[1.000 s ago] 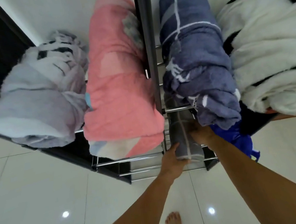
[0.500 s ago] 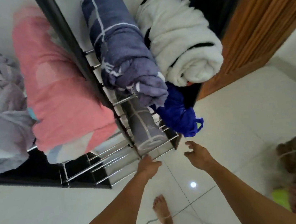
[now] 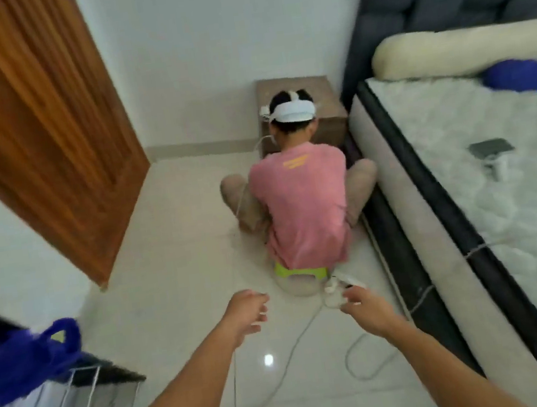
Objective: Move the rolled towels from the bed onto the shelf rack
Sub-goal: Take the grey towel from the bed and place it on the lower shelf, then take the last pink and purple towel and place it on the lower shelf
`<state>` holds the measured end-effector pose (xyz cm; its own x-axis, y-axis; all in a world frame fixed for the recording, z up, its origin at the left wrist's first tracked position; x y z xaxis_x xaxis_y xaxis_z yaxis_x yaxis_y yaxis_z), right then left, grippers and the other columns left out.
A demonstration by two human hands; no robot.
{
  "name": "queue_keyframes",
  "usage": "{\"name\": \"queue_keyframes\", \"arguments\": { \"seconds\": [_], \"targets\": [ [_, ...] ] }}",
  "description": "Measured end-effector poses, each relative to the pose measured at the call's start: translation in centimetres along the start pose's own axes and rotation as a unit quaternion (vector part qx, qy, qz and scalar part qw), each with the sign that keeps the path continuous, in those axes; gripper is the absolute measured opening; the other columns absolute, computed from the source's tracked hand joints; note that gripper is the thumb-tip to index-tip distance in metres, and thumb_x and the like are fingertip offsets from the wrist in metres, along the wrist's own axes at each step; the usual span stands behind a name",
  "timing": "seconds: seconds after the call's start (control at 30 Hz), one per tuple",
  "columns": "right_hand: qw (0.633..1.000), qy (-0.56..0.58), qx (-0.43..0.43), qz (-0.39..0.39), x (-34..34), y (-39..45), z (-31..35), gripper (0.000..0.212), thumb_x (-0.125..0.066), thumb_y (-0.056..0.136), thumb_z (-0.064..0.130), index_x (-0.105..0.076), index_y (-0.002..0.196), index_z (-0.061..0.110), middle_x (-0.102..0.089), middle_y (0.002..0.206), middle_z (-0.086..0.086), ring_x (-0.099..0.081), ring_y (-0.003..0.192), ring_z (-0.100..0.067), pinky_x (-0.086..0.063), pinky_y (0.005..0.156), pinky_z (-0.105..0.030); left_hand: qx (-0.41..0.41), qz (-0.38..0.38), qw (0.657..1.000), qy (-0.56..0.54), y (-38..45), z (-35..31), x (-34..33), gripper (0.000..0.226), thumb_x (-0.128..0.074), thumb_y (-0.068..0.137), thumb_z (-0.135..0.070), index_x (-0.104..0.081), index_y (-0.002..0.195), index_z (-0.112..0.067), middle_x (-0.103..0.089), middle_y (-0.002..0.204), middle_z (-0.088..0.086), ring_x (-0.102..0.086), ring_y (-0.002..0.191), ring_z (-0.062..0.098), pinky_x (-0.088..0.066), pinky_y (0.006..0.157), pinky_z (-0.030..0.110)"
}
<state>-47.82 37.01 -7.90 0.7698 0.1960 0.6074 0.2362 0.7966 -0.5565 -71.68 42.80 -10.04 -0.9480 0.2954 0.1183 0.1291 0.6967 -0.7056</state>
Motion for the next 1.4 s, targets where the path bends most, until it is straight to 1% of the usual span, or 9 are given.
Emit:
{"name": "queue_keyframes", "arguments": {
  "seconds": [0.17,0.33,0.47,0.67,0.8,0.93,1.13,1.27,1.4],
  "targets": [
    [0.975,0.155,-0.095,-0.130,11.9,-4.6,-15.8,0.034,-0.062,0.086,0.025,-0.061,0.118,0.014,-0.064,0.105,-0.002,-0.058,0.094,-0.017,-0.046,0.084,-0.030,-0.080,0.128,0.981,0.124,-0.8,-7.8,-20.1,0.018,-0.056,0.094,-0.021,-0.050,0.077,-0.020,-0.053,0.069,0.000,-0.048,0.056,0.012,-0.034,0.054,0.020],
    [0.894,0.330,-0.161,-0.255,19.5,-10.1,-27.0,0.027,-0.061,0.086,0.022,-0.061,0.112,0.015,-0.064,0.098,-0.002,-0.060,0.094,-0.021,-0.048,0.084,-0.036,-0.121,0.241,0.930,0.251,-4.2,-11.0,-37.3,0.020,-0.056,0.094,-0.021,-0.049,0.076,-0.019,-0.052,0.070,-0.001,-0.049,0.054,0.010,-0.033,0.050,0.019],
    [0.837,0.411,-0.182,-0.311,22.4,-12.1,-32.7,0.022,-0.061,0.087,0.014,-0.060,0.109,0.010,-0.061,0.082,-0.003,-0.057,0.076,-0.018,-0.045,0.067,-0.030,-0.122,0.301,0.893,0.311,-5.9,-11.2,-46.4,0.018,-0.057,0.093,-0.024,-0.051,0.077,-0.019,-0.054,0.074,-0.001,-0.052,0.056,0.010,-0.036,0.049,0.019],
    [0.770,0.485,-0.210,-0.358,27.0,-12.3,-39.3,0.006,-0.059,0.089,0.013,-0.058,0.094,0.017,-0.058,0.090,-0.009,-0.054,0.084,-0.021,-0.043,0.066,-0.028,-0.095,0.348,0.867,0.343,-4.4,-11.4,-56.2,0.014,-0.058,0.092,-0.029,-0.052,0.090,-0.017,-0.056,0.085,0.001,-0.056,0.069,0.013,-0.046,0.057,0.024],
    [0.746,0.503,-0.239,-0.365,29.4,-11.9,-43.0,0.008,-0.056,0.089,0.010,-0.061,0.094,0.014,-0.059,0.085,-0.009,-0.054,0.084,-0.021,-0.042,0.067,-0.030,-0.019,0.346,0.872,0.346,-1.9,-10.9,-60.9,0.026,-0.058,0.092,-0.031,-0.053,0.111,-0.013,-0.054,0.106,0.008,-0.058,0.097,0.024,-0.052,0.067,0.038],
    [0.716,0.521,-0.274,-0.375,30.6,-11.9,-47.5,0.011,-0.057,0.089,0.008,-0.062,0.097,0.012,-0.062,0.084,-0.010,-0.057,0.083,-0.022,-0.044,0.068,-0.032,0.094,0.328,0.879,0.334,-1.4,-9.9,-64.6,0.058,-0.058,0.093,-0.030,-0.036,0.142,-0.009,-0.041,0.143,0.018,-0.047,0.128,0.034,-0.051,0.083,0.052],
    [0.689,0.568,-0.295,-0.340,32.3,-9.4,-53.9,0.022,-0.056,0.092,0.013,-0.058,0.113,0.008,-0.060,0.098,-0.013,-0.056,0.088,-0.022,-0.045,0.069,-0.033,0.201,0.293,0.880,0.315,-1.6,-9.0,-70.3,0.073,-0.060,0.089,-0.041,-0.027,0.149,-0.016,-0.021,0.156,0.018,-0.028,0.140,0.041,-0.040,0.102,0.063],
    [0.711,0.564,-0.293,-0.300,35.8,-5.9,-57.9,0.031,-0.063,0.089,0.032,-0.059,0.111,0.010,-0.060,0.111,-0.012,-0.057,0.101,-0.023,-0.047,0.077,-0.036,0.157,0.249,0.898,0.327,-0.3,-9.1,-73.9,0.077,-0.059,0.087,-0.050,-0.030,0.148,-0.015,-0.029,0.156,0.011,-0.032,0.140,0.036,-0.032,0.107,0.061],
    [0.744,0.559,-0.292,-0.220,38.3,-2.4,-60.9,0.062,-0.068,0.077,0.053,-0.055,0.123,0.014,-0.057,0.122,-0.008,-0.054,0.109,-0.024,-0.044,0.086,-0.039,0.051,0.238,0.913,0.327,1.6,-10.3,-77.4,0.090,-0.065,0.081,-0.054,-0.023,0.151,-0.016,-0.037,0.152,0.011,-0.043,0.135,0.032,-0.040,0.106,0.045]
  ]
}}
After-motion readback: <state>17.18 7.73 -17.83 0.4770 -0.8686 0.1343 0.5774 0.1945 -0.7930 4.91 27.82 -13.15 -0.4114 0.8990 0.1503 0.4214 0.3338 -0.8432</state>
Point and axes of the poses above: each hand's wrist, its own y-axis towards the middle knuckle, its own x-axis out of the back of the hand, z = x × y, the point moved 7 cm from there along y, towards the middle knuckle
